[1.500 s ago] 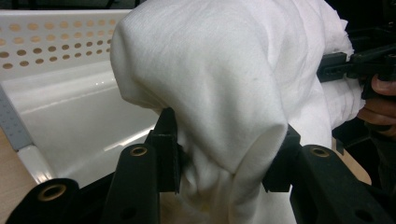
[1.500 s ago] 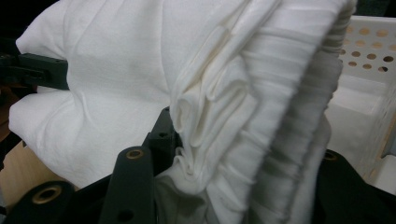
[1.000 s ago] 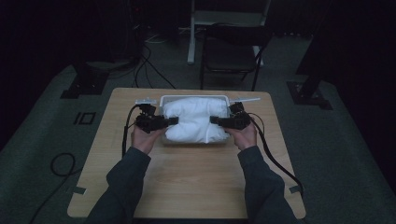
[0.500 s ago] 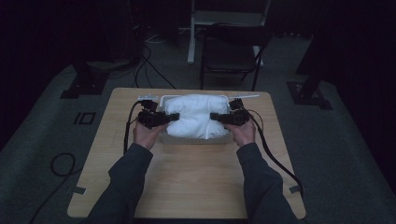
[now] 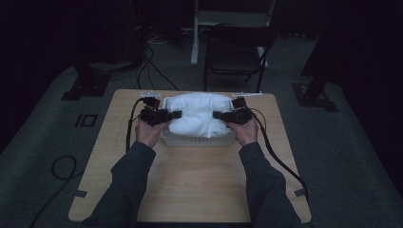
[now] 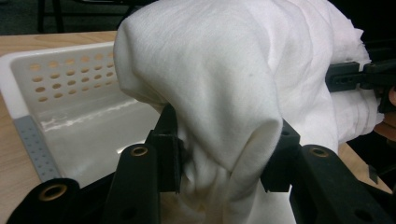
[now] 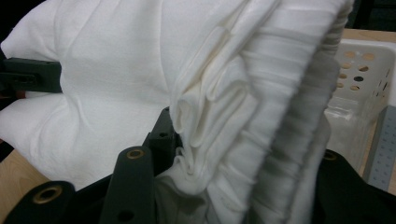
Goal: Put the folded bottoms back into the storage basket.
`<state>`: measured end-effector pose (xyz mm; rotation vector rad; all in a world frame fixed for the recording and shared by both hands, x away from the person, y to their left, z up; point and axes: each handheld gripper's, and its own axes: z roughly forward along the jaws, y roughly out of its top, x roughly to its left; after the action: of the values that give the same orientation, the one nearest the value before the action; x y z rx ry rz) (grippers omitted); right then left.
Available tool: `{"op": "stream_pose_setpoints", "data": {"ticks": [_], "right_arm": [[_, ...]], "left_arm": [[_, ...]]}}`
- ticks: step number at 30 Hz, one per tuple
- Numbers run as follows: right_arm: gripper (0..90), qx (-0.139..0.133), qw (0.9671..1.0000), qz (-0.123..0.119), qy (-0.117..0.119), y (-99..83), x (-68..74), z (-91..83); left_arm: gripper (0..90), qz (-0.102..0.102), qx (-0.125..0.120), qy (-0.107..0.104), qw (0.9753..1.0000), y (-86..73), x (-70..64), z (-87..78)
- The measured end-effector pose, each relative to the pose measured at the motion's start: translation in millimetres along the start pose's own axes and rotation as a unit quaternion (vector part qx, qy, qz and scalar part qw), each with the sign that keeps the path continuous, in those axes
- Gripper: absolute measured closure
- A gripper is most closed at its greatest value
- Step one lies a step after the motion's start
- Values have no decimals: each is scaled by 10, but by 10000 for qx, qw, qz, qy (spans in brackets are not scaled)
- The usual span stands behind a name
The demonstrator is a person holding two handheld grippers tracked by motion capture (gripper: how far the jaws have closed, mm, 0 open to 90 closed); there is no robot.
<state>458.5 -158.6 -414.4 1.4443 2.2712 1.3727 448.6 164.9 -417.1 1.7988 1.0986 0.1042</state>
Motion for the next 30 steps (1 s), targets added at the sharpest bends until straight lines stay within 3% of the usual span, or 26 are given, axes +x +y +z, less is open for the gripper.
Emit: {"op": "stream_pose_setpoints", "data": {"ticks": [8, 30], "right_arm": [[548, -38, 9999, 133, 9, 39, -61, 61], [547, 215, 9992, 211, -248, 107, -178, 334]], "left_arm": [[579, -5, 7, 71, 10000, 82, 37, 51], [581, -232, 122, 345, 9991, 51, 248, 315]]}}
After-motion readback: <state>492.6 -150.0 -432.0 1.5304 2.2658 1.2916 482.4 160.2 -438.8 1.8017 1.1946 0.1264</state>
